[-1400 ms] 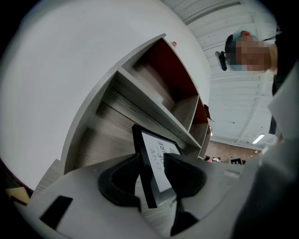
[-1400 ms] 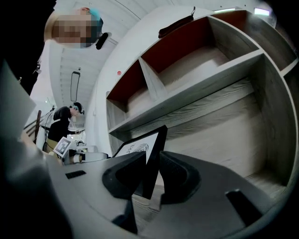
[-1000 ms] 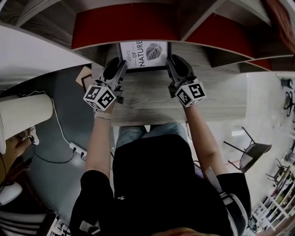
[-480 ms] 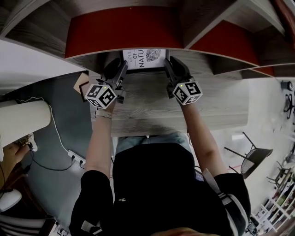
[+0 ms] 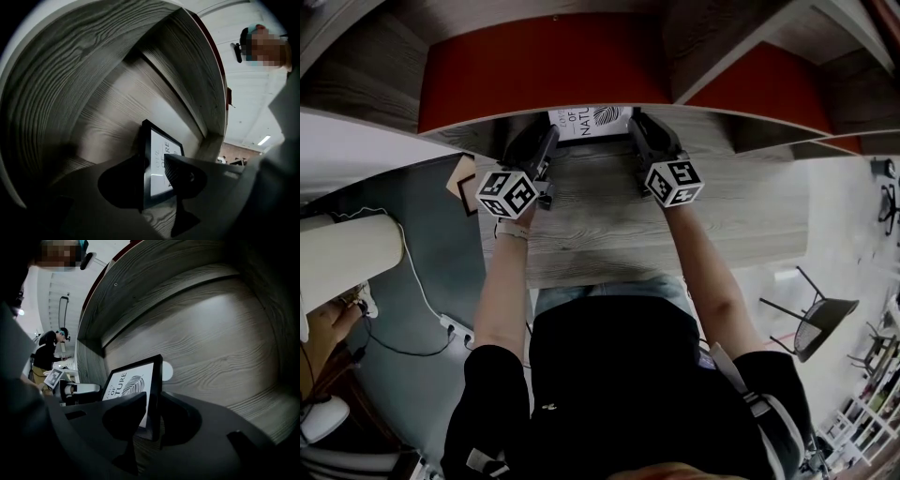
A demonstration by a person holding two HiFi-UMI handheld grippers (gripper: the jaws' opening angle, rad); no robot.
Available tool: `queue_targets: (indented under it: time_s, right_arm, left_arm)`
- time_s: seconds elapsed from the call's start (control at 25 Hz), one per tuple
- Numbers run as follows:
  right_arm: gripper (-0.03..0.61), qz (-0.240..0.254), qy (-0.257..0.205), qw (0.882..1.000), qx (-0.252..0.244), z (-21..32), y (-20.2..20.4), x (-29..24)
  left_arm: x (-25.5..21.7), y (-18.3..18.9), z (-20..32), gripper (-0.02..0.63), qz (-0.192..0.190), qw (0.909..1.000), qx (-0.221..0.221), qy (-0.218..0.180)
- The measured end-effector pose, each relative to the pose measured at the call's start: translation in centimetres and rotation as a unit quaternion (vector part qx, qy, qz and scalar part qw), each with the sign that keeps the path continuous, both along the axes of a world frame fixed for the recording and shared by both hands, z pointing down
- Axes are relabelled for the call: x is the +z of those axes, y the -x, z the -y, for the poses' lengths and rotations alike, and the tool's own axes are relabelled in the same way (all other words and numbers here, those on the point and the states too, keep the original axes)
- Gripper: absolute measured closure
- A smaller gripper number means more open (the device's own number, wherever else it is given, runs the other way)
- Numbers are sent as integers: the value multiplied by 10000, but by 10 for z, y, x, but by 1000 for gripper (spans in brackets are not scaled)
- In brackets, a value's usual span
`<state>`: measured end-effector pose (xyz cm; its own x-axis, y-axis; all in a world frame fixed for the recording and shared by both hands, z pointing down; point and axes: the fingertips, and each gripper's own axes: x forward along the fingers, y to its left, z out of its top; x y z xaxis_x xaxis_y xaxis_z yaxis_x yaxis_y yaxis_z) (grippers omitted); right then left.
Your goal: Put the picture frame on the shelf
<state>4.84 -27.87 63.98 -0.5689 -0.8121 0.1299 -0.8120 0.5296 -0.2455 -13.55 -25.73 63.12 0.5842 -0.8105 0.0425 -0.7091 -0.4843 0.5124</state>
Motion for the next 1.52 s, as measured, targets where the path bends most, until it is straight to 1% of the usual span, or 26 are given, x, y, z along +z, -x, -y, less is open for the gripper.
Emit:
queue_targets:
  time_s: [0.28, 0.4, 0.48, 0.6, 0.84, 1.04, 1.2, 1.52]
  right_arm:
    - [505, -268, 186, 9994, 87, 11, 1, 15]
    - [505, -432, 258, 9987, 108, 15, 2, 20]
    - [505, -538, 312, 9980, 118, 17, 3, 22]
    - [506, -700, 328, 9969, 153, 20, 3, 24]
    - [506, -862, 345, 9955, 173, 26, 3, 25]
    - [506, -907, 321, 9951, 225, 35, 4, 22]
    - [508, -1031, 287, 9940, 216, 44, 4, 19]
    - [503, -1070, 317, 9936, 166, 43, 4, 21]
  left_arm:
    - [18, -3, 12, 460, 391, 9990, -80, 187]
    - [21, -4, 21, 460, 667, 9973, -156, 255]
    - [21, -4, 27, 460, 824, 9961, -191, 262]
    - [21, -4, 33, 460, 933, 9951, -198, 264]
    - [26, -9, 40, 460, 1300, 9912, -103, 237]
    - [25, -11, 50, 460, 1299, 9911, -178, 222]
    - [23, -11, 57, 462, 1408, 9898, -180, 144]
    - [23, -10, 57, 462, 1375, 9900, -247, 189]
